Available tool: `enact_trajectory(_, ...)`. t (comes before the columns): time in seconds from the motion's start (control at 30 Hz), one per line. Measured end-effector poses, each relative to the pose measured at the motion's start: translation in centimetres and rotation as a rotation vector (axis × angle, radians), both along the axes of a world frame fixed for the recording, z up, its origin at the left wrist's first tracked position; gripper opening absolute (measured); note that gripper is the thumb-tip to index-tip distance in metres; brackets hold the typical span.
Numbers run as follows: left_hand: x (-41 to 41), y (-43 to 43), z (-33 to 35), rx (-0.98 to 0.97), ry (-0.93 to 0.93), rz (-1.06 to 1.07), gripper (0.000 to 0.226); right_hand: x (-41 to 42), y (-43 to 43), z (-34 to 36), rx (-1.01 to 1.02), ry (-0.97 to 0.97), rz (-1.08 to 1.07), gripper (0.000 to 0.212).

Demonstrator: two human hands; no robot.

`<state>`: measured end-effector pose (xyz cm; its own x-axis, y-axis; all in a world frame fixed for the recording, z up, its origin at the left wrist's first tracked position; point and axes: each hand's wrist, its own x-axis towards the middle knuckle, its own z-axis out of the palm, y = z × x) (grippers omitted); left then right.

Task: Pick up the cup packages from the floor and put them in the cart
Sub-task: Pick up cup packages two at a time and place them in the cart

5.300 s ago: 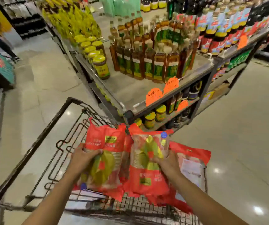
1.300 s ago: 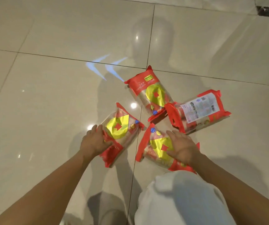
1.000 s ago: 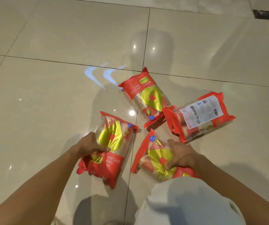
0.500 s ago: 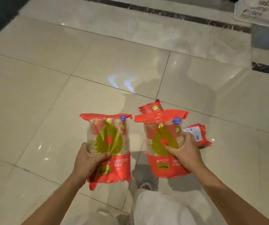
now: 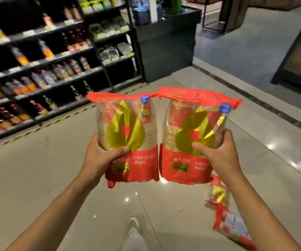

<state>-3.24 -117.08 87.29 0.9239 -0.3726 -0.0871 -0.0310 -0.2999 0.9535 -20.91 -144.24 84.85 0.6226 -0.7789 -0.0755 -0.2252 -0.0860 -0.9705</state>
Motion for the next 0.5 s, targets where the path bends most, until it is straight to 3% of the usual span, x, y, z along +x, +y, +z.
enact_trajectory(0.23, -16.4, 19.6, 7.5, -0.066, -0.086, 0.505, 0.091, -1.0, 14.7, 7.9, 0.032, -0.131, 0.513, 0.061)
enact_trajectory(0.5, -42.5, 43.2, 8.5, -0.091, -0.164, 1.117, 0.092, -10.5, 42.2, 11.0, 0.037, -0.178, 1.077, 0.06)
